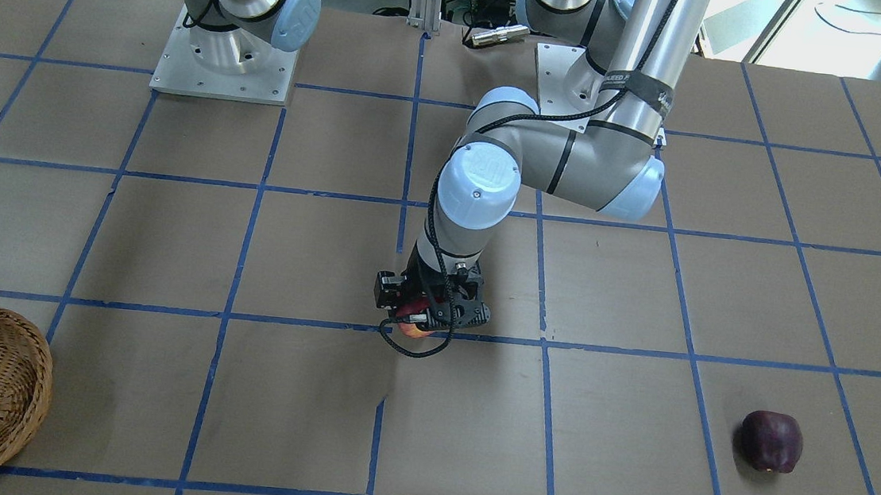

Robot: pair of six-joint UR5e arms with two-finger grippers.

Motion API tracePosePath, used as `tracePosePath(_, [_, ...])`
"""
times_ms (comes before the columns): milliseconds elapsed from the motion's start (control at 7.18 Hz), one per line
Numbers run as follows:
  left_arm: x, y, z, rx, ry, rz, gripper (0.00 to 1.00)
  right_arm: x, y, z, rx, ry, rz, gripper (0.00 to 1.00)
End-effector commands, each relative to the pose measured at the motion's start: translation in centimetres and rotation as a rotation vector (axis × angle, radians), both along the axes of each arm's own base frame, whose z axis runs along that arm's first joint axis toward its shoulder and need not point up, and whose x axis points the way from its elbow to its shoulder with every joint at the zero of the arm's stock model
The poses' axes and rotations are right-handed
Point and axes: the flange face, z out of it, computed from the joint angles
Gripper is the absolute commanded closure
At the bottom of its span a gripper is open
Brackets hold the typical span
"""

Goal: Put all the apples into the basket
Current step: 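Drop green apple in basket with right gripper while left sets red apple centrally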

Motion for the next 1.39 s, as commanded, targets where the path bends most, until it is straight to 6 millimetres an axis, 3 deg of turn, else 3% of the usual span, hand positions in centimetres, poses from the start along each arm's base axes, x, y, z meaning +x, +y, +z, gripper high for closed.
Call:
tracePosePath(0, [-2.0, 0.2, -2.6, -0.021, 0.009, 0.005, 0.01, -4.5, 1.4, -4.6, 0.046, -0.013, -0.001, 1.00])
tracePosePath(139, [-2.1, 0.3, -2.3, -0.030, 0.006, 0.004, 0.00, -4.5, 1.5, -4.6, 0.050, -0.013, -0.005, 0.94])
tracePosePath(278, [-1.6, 0.2, -0.2, -0.060, 0.012, -0.002, 0.00, -4.0, 1.1, -4.0, 0.032, -0.019, 0.001, 0.74])
tracePosePath(418, [-0.3, -0.7, 0.9, -0.075, 0.017, 0.023, 0.00, -4.0, 0.9, -4.2, 0.024, -0.019, -0.007, 0.15])
tracePosePath(557, [2.4, -2.0, 2.7, -0.098, 0.027, 0.050, 0.00, -3.9, 0.5, -4.3, -0.003, -0.051, 0.003, 0.00])
tracePosePath(835, [10.0, -4.3, 6.0, -0.132, -0.003, 0.050, 0.00, -3.5, -0.1, -2.3, -0.014, -0.031, 0.010, 0.00])
tracePosePath(975, [15.5, -5.4, 7.4, -0.145, -0.114, 0.035, 0.00, -1.7, -0.7, -1.5, 0.005, -0.042, 0.035, 0.00])
tracePosePath(1253, [25.5, -6.0, 8.3, -0.059, -0.179, -0.088, 0.00, 10.4, 0.4, 5.5, 0.104, -0.118, 0.041, 0.00])
